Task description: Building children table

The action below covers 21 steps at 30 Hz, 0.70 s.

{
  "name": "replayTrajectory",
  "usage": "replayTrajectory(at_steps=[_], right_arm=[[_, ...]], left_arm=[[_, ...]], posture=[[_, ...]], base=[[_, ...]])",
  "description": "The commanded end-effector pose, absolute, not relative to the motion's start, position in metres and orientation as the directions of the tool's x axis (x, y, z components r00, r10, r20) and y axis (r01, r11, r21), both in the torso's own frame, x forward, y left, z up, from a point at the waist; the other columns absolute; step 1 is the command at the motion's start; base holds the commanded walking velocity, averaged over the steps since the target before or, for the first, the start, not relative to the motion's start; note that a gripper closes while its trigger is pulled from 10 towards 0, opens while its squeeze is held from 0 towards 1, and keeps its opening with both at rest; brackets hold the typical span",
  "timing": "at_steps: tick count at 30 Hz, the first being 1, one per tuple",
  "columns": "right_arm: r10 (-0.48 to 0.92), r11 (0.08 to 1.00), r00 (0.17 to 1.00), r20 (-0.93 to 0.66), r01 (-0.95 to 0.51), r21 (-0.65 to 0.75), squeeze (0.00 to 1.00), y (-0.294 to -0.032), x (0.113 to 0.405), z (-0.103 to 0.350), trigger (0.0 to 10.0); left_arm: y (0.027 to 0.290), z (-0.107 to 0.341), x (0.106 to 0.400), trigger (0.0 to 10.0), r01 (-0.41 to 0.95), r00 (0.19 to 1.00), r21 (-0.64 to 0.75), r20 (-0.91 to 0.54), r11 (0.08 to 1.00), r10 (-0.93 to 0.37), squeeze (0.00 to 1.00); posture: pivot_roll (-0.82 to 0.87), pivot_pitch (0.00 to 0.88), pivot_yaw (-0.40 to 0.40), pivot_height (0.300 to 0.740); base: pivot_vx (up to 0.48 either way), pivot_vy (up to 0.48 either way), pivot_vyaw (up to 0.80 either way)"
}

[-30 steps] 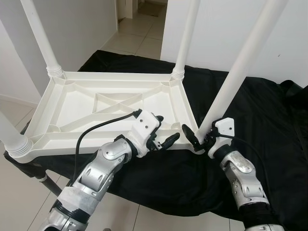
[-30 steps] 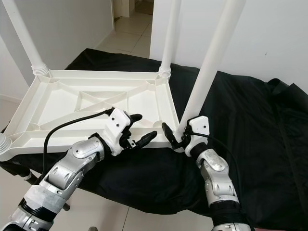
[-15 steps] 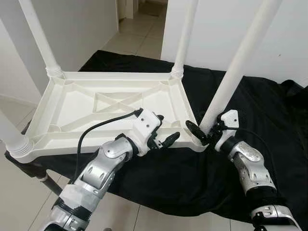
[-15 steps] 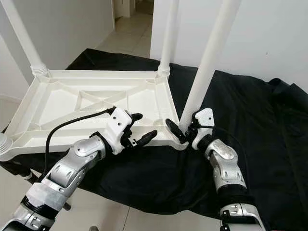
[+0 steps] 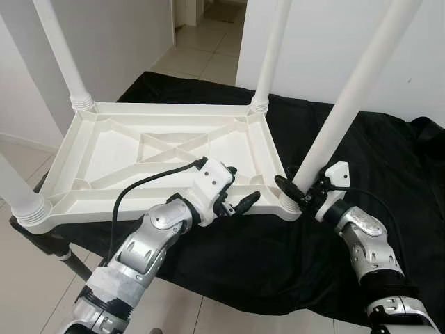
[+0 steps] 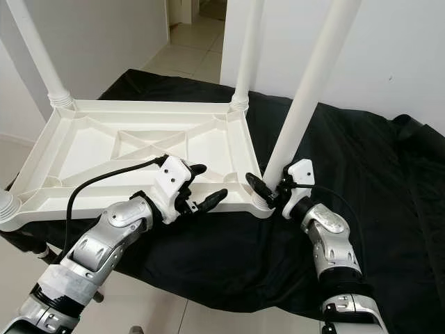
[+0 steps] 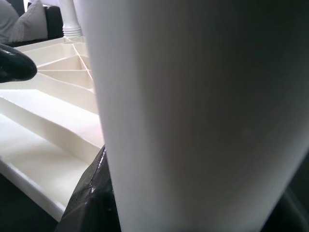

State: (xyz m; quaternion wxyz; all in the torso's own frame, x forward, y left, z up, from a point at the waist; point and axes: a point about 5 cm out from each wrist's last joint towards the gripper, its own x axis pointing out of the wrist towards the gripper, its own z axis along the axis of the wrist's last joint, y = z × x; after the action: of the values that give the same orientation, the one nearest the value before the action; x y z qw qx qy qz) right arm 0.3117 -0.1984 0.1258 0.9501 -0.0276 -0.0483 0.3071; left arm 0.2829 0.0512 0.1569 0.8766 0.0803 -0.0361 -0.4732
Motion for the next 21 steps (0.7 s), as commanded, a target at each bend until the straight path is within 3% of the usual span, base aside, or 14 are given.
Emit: replayTrajectory(at_steps=[1,15,19,21], right_arm=[[0.558,0.83,0.826,0.073,-0.556,-0.056,0.0,-0.202,0.309,0.122,10.0],[0.309,0.951,0.948,0.074,-0.306,-0.05,0.0,-0.183,0.31,0.122,10.0],[0.198,0.98,0.978,0.071,-0.199,0.004,0.0,-0.179,0.309,0.12,10.0],[0.033,0.999,0.998,0.056,-0.035,0.033,0.0,-0.174,0.306,0.115,10.0]], left_arm=[[0.048,0.153,0.278,10.0,0.869,0.477,0.17,-0.034,0.465,-0.878,0.0],[0.044,0.151,0.275,10.0,0.87,0.477,0.159,-0.029,0.467,-0.879,0.0],[0.043,0.152,0.272,10.0,0.874,0.475,0.126,-0.01,0.47,-0.88,0.0],[0.043,0.153,0.272,10.0,0.872,0.478,0.118,-0.004,0.474,-0.878,0.0]], posture=[[0.0,0.0,-0.05,0.74],[-0.02,0.0,-0.055,0.74],[-0.02,0.0,-0.057,0.74],[0.0,0.0,-0.077,0.74]], base=[[0.0,0.0,0.0],[0.0,0.0,0.0],[0.0,0.0,0.0],[0.0,0.0,0.0]])
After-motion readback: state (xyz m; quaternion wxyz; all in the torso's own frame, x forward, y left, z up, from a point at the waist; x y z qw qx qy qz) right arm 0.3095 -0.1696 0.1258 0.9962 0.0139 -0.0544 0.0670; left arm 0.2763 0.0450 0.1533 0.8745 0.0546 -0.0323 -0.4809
